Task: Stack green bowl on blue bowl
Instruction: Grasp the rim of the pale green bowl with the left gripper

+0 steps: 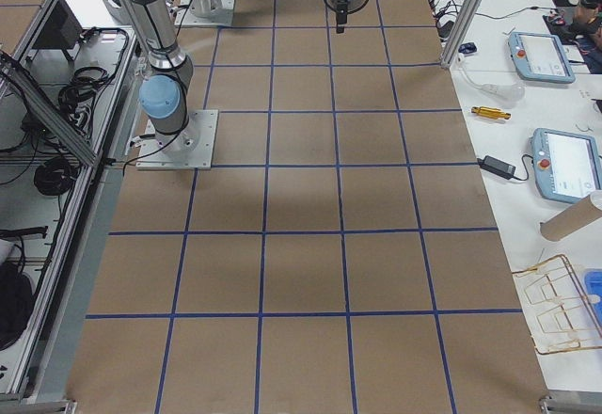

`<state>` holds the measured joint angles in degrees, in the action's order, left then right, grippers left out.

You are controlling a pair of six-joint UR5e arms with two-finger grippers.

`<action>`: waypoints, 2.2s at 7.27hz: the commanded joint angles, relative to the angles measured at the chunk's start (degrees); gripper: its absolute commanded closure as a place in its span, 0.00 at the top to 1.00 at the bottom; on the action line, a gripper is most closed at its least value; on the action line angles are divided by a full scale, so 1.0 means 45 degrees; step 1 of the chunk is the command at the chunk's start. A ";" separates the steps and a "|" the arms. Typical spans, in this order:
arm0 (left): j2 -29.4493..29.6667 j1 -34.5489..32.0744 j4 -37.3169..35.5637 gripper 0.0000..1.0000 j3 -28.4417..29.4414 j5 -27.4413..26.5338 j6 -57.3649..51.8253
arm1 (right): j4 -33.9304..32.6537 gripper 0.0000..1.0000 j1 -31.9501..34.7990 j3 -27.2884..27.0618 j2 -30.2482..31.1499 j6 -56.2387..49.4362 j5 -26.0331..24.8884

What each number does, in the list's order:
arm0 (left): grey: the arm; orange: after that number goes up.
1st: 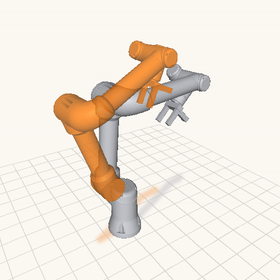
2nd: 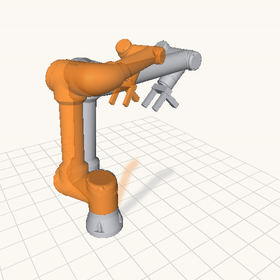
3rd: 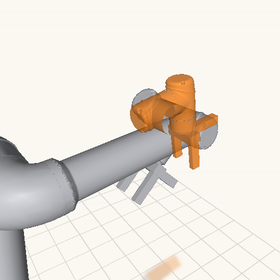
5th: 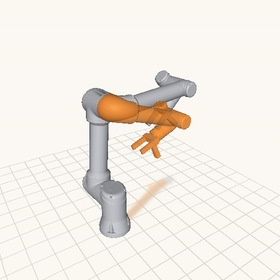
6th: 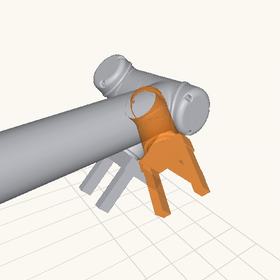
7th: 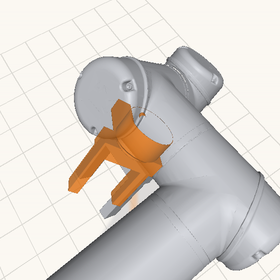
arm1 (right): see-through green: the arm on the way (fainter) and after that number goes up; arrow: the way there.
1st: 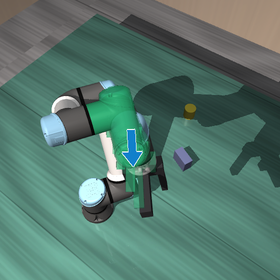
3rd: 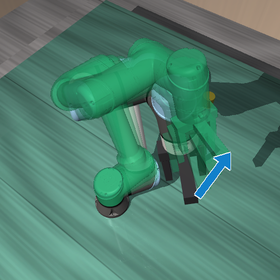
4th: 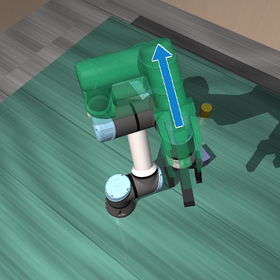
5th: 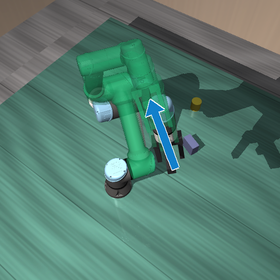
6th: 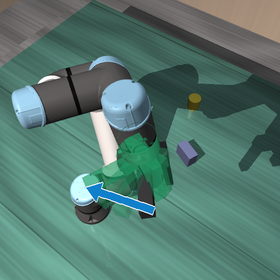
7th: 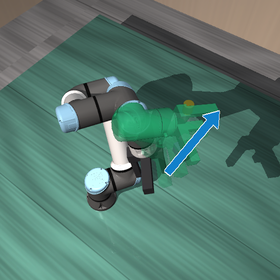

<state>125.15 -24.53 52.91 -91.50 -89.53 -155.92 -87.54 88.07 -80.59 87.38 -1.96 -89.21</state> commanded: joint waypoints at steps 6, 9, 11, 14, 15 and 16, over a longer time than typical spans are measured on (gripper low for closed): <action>-0.0018 0.0040 -0.0431 0.00 0.0119 -0.0026 -0.0468 | 0.0000 1.00 0.0000 0.0000 0.0015 0.0007 0.0000; -0.0601 0.0021 -0.0275 0.00 0.0178 -0.0007 -0.0332 | 0.0000 1.00 0.0000 0.0000 -0.0004 0.0007 0.0000; -0.1304 -0.0115 0.0524 0.00 0.0217 -0.0026 0.0233 | 0.0000 1.00 0.0000 0.0000 0.0015 0.0007 0.0000; -0.3098 -0.1378 0.3368 0.00 0.0935 0.0013 0.1966 | 0.0000 1.00 0.0000 0.0000 -0.0004 0.0007 0.0000; -0.3762 -0.2469 0.3803 0.00 0.0901 0.0013 0.2264 | 0.0000 1.00 0.0000 0.0000 -0.0004 0.0007 0.0000; -0.4368 -0.3408 0.3846 0.00 0.0842 0.0013 0.2383 | 0.0000 1.00 0.0000 0.0000 -0.0004 0.0007 0.0019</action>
<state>108.86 -34.82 68.78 -87.72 -89.47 -146.49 -87.54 88.07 -80.60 87.38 -1.93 -89.19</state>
